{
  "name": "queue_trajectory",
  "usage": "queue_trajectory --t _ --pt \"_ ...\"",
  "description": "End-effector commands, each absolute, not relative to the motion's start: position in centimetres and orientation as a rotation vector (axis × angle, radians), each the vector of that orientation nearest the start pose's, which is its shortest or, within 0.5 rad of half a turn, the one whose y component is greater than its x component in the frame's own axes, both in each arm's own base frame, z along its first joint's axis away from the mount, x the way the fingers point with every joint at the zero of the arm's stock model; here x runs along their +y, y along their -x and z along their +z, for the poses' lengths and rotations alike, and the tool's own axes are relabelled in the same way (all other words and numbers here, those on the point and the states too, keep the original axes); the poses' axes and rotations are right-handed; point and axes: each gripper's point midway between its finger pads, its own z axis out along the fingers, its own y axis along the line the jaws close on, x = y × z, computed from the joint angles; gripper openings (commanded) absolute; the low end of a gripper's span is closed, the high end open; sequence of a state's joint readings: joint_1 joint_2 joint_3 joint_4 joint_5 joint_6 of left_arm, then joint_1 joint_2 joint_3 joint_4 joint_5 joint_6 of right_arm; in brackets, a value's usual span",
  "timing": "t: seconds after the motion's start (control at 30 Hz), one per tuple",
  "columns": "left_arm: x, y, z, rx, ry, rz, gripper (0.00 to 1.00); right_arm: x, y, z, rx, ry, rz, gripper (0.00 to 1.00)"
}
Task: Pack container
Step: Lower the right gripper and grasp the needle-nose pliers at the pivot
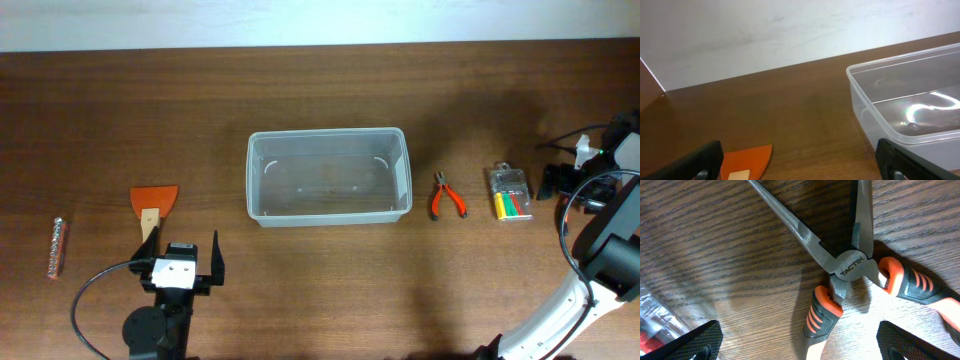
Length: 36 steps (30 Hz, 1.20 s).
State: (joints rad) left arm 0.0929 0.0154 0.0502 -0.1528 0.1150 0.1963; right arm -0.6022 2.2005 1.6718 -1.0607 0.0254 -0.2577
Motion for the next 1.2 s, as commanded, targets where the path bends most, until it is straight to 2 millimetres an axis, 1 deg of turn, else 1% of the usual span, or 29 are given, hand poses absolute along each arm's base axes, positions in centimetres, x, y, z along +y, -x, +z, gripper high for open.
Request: queue_trajectory --t 0.0,0.2,1.17 --pt "0.55 -24.26 15.67 1.677 -0.153 0.122 0.99 -24.23 -33.91 0.60 3.128 -0.558 -0.061 0.99" --pt "0.55 -24.26 15.67 1.677 -0.153 0.122 0.99 -24.42 -33.71 0.58 3.123 -0.575 -0.046 0.99" --pt "0.55 -24.26 15.67 1.677 -0.153 0.122 0.99 -24.60 -34.00 0.51 3.104 -0.598 -0.051 0.99"
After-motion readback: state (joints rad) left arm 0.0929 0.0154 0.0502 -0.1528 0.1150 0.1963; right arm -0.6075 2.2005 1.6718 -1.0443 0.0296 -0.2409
